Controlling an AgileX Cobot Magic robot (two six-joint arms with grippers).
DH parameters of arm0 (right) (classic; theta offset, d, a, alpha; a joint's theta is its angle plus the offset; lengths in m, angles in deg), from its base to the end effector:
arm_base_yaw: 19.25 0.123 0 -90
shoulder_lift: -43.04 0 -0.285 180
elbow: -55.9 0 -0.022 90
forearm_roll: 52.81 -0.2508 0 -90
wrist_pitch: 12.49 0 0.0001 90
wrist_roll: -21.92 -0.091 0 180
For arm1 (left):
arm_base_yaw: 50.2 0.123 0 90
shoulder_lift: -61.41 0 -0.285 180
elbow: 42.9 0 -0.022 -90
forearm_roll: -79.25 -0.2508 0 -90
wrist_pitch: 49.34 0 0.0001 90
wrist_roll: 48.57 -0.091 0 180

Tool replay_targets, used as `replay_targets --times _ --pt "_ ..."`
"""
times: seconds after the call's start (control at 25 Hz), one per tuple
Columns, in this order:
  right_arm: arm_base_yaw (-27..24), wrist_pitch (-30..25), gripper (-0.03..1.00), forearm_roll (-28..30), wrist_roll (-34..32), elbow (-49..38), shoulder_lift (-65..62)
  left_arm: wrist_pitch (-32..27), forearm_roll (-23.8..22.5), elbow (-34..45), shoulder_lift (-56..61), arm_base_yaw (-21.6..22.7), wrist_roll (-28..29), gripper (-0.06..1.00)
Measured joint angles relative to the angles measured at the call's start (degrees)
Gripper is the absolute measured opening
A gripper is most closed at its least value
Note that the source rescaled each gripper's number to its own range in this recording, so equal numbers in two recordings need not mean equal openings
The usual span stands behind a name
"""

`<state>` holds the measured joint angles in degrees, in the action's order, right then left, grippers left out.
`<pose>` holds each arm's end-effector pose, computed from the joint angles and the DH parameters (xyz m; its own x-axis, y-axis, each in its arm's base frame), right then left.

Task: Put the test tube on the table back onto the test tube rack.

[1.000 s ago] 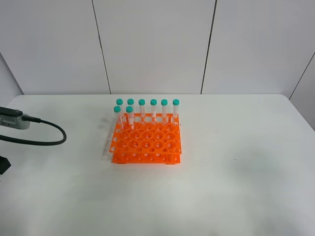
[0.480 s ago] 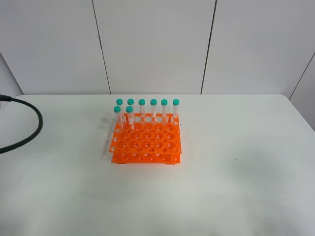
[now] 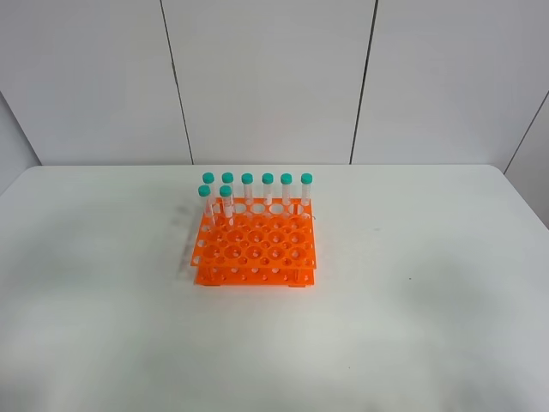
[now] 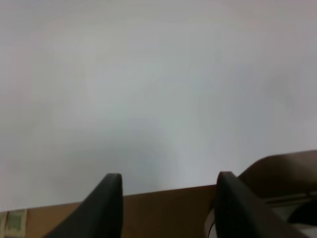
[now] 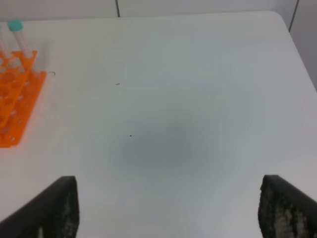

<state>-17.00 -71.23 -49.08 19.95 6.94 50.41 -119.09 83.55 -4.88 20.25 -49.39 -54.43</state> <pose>-0.0036 -0.0052 0.2784 -0.4225 -0.0160 -0.9062 0.0114 0.9997 -0.0230 0.0746 -0.0054 0.3015 -0.8518 0.0640 -0.5200 0.0874 0.9960 -0.0207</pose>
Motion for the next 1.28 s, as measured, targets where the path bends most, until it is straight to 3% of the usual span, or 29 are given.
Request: replay_targets --times 0.24,0.52,1.28 --pt "0.0 0.0 0.88 0.0 0.0 0.0 0.0 0.1 0.1 3.9 4.1 0.0 -0.1 0.29" --pt "0.0 0.0 0.88 0.0 0.0 0.0 0.0 9.5 0.0 7.6 8.1 0.0 -0.1 0.29" --pt "0.0 0.0 0.88 0.0 0.0 0.0 0.0 9.2 0.0 10.6 26.0 0.0 -0.2 0.29"
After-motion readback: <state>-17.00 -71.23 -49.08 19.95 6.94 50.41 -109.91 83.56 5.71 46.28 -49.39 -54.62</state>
